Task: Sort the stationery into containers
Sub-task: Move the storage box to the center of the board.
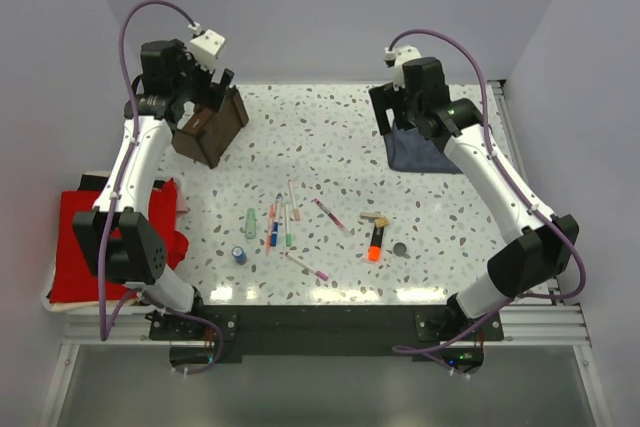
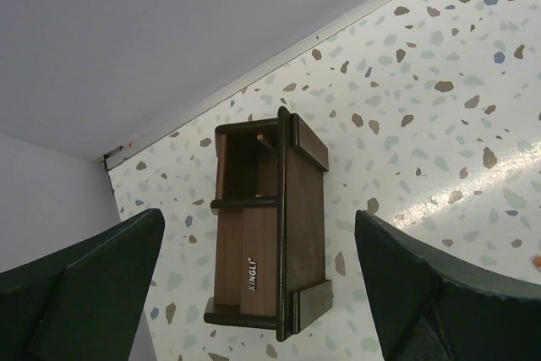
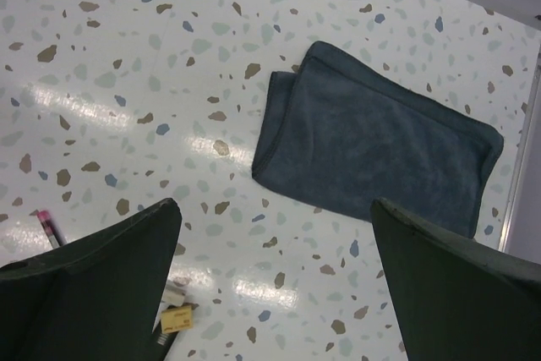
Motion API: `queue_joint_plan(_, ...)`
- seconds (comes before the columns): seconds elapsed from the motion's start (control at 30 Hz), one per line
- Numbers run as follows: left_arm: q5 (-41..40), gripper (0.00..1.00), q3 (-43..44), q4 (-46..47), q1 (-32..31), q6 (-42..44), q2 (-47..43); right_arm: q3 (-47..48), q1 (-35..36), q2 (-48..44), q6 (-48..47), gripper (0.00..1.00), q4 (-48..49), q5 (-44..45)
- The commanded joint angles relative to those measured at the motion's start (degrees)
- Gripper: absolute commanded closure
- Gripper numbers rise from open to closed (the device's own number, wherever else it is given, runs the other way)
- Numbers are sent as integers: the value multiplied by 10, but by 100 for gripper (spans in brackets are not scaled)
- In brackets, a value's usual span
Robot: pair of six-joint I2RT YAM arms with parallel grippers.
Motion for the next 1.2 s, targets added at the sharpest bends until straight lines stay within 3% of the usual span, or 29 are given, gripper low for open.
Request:
queue_joint_plan(0.0, 7, 0, 4, 6, 4, 11, -15, 34, -1, -3, 13, 1, 11, 4)
queue_joint_plan(0.2, 10, 3, 20, -26, 4, 43, -3, 81, -1, 36, 66, 1, -23, -1)
queue_joint_plan(0.37, 19, 22, 48, -88, 4, 97, 27, 109, 0, 63, 97, 2, -31, 4)
queue_joint_plan(0.57, 4, 41, 124, -154, 4, 86, 114, 121, -1, 88, 129, 4, -34, 3)
queue_joint_plan(0.87, -38, 50, 135, -153, 4, 49, 116, 121, 0, 98, 171, 5, -45, -33)
queue_joint_plan(1.0, -51, 60, 127, -138, 49, 53, 106, 114, -1, 107, 206, 6, -49, -68)
queue_joint_plan(1.1, -51, 84, 160, -167, 85, 67, 133, 106, 0, 121, 223, 6, -50, -87)
queue_joint_plan(1.13, -51, 96, 170, -174, 92, 70, 141, 106, 0, 123, 226, 6, -50, -90)
queue_joint_plan(1.17, -47, 100, 179, -182, 105, 77, 156, 109, 0, 125, 227, 6, -48, -95)
